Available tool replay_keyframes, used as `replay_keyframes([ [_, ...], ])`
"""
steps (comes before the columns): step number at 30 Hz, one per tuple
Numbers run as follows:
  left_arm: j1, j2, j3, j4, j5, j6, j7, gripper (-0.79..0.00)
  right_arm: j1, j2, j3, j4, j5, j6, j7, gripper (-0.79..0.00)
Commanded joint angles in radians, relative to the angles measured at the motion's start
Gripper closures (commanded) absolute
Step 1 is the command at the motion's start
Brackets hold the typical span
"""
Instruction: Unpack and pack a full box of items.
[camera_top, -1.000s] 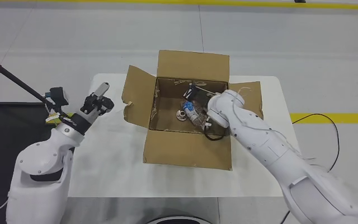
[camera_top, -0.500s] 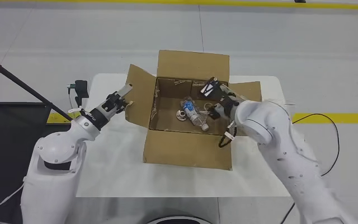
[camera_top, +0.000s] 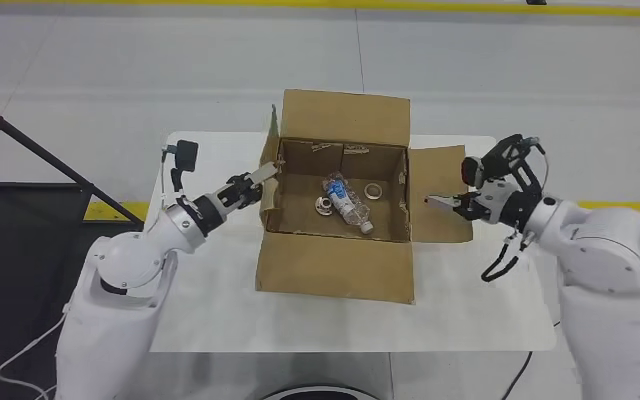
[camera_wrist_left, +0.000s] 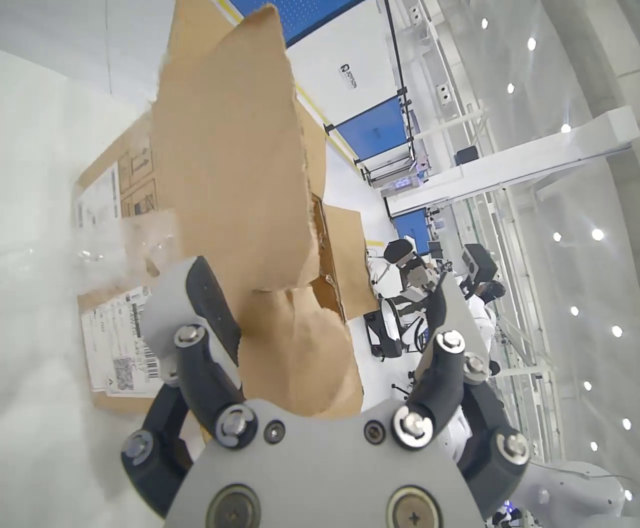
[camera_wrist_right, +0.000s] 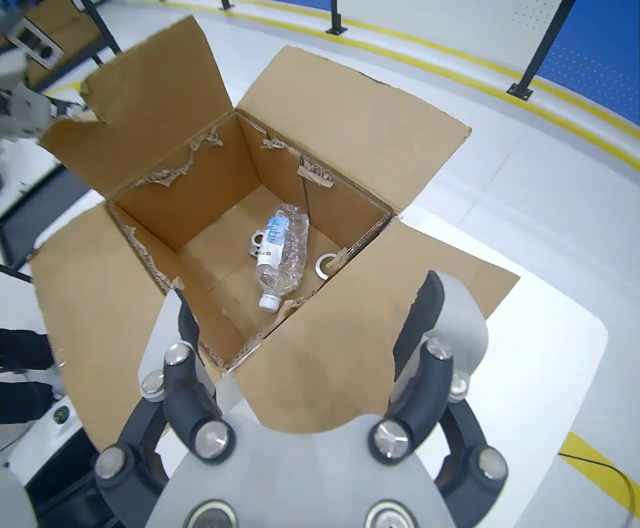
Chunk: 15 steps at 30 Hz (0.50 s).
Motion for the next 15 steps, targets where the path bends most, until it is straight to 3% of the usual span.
replay_keyframes([
  [1, -0.014, 0.0, 0.023, 0.012, 0.011, 0.004, -0.006, -0.785, 0.002, 0.008, 0.039, 0.057, 0.126, -0.035, 0.037, -0.785],
  [4, -0.034, -0.001, 0.052, 0.027, 0.017, 0.013, -0.009, -0.785, 0.015, 0.019, 0.068, 0.116, 0.191, -0.03, 0.088, -0.785],
  [15, -0.09, -0.002, 0.145, 0.071, 0.053, 0.053, -0.047, -0.785, 0.012, 0.019, 0.068, 0.117, 0.191, -0.026, 0.082, -0.785],
])
